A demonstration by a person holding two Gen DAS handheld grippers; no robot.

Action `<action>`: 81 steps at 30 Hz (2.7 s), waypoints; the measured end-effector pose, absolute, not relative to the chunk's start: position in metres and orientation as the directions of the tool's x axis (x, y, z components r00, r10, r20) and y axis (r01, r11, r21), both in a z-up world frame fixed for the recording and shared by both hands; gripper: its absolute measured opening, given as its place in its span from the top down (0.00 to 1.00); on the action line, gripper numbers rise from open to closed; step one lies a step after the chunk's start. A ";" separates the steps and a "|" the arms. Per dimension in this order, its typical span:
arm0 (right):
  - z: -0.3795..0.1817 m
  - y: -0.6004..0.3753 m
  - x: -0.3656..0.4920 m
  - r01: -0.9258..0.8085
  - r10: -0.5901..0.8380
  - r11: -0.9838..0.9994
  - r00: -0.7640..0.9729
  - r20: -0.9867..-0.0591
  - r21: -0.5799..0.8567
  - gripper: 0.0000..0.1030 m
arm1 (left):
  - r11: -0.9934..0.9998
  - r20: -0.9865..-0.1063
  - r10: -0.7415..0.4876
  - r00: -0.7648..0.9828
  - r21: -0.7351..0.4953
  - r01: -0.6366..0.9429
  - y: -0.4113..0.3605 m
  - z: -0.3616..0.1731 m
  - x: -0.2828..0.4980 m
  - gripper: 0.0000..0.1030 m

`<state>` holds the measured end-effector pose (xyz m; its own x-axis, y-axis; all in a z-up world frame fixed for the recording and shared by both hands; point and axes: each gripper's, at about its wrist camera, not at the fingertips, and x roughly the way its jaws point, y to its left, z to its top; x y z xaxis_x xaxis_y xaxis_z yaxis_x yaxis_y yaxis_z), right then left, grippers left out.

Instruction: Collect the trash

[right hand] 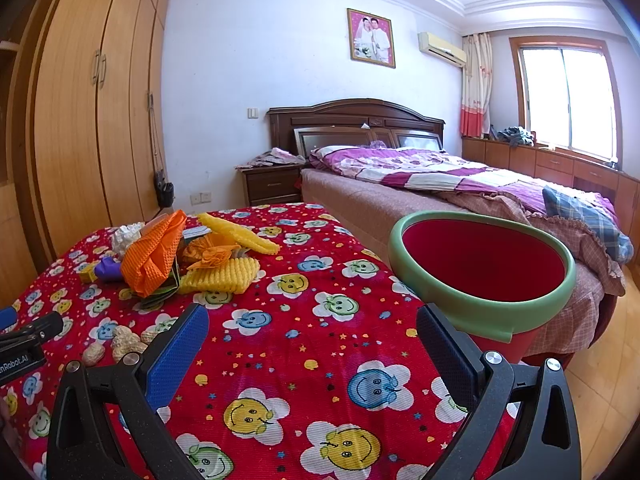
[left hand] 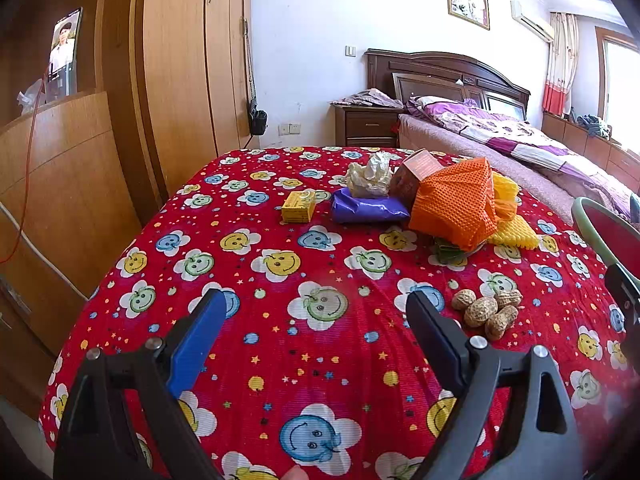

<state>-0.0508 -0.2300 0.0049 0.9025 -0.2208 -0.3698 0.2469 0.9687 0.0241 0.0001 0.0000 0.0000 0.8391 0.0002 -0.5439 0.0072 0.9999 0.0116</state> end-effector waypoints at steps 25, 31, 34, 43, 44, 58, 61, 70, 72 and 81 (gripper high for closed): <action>0.005 -0.229 -0.052 0.248 -0.224 0.969 0.903 -0.367 0.018 0.00 | 1.000 -0.547 -0.002 0.837 0.012 0.010 0.000 0.000 0.000 0.11; 0.005 -0.229 -0.051 0.247 -0.224 0.969 0.903 -0.367 0.017 0.00 | 1.000 -0.547 -0.003 0.837 0.011 0.010 0.000 0.000 0.000 0.11; 0.005 -0.229 -0.051 0.248 -0.225 0.969 0.903 -0.367 0.016 0.00 | 1.000 -0.548 -0.003 0.837 0.011 0.010 0.000 0.000 0.000 0.11; 0.005 -0.228 -0.051 0.247 -0.225 0.969 0.903 -0.366 0.016 0.00 | 1.000 -0.548 -0.003 0.836 0.011 0.010 0.000 0.000 0.000 0.11; 0.005 -0.228 -0.051 0.247 -0.225 0.969 0.903 -0.366 0.016 0.00 | 1.000 -0.549 -0.003 0.836 0.010 0.010 0.000 0.000 0.000 0.11; 0.004 -0.229 -0.051 0.247 -0.225 0.969 0.903 -0.367 0.014 0.00 | 1.000 -0.552 -0.002 0.834 0.013 0.011 -0.003 -0.005 0.002 0.11; 0.004 -0.229 -0.051 0.249 -0.226 0.968 0.901 -0.369 0.014 0.00 | 1.000 -0.553 -0.004 0.833 0.011 0.012 -0.003 -0.006 0.002 0.11; 0.001 -0.241 -0.043 0.246 -0.202 0.968 0.874 -0.442 0.043 0.00 | 0.999 -0.575 -0.013 0.818 0.035 0.040 -0.009 -0.007 0.004 0.11; 0.001 -0.241 -0.039 0.237 -0.189 0.970 0.865 -0.464 0.047 0.00 | 0.997 -0.610 -0.018 0.792 0.044 0.057 -0.012 -0.007 0.011 0.11; 0.009 -0.245 -0.029 0.229 -0.167 0.971 0.845 -0.508 0.062 0.00 | 0.995 -0.686 -0.027 0.727 0.054 0.088 -0.001 0.008 0.055 0.14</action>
<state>-0.0294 -0.2450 0.0090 0.8448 -0.1669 -0.5085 0.2292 0.9714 0.0620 0.0546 -0.0011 0.0078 0.7271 -0.0274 -0.6860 0.0882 0.9946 0.0538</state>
